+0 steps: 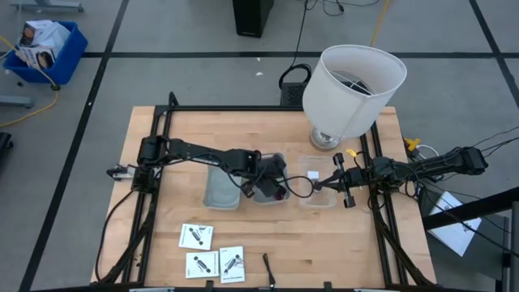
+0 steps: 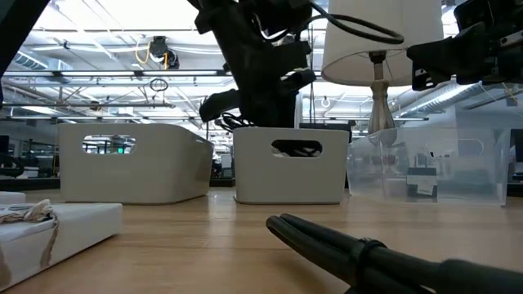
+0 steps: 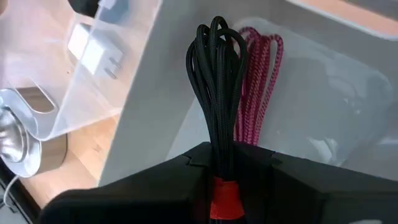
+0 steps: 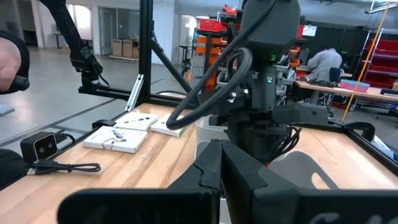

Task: Pick and place items into bin
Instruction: Put the top black charger cable into the right gray bin

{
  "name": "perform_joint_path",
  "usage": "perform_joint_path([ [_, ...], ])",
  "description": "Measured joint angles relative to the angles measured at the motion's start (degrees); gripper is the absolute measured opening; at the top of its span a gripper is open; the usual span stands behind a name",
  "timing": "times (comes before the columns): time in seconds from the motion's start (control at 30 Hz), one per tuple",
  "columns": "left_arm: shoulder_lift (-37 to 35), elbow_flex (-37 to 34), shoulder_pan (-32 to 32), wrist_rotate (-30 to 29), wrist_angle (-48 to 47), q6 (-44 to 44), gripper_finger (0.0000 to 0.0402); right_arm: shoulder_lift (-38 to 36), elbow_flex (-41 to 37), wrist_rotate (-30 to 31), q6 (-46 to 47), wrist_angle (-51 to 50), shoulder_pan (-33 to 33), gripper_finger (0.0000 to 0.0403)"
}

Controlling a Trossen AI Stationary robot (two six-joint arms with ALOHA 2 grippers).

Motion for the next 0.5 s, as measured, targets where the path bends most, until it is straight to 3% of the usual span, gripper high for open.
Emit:
perform_joint_path([
  [0.5,0.0,0.0,1.8,3.2,2.2,-0.3,0.0045,0.0,0.0,0.1,0.0,-0.8,0.0,0.0002],
])
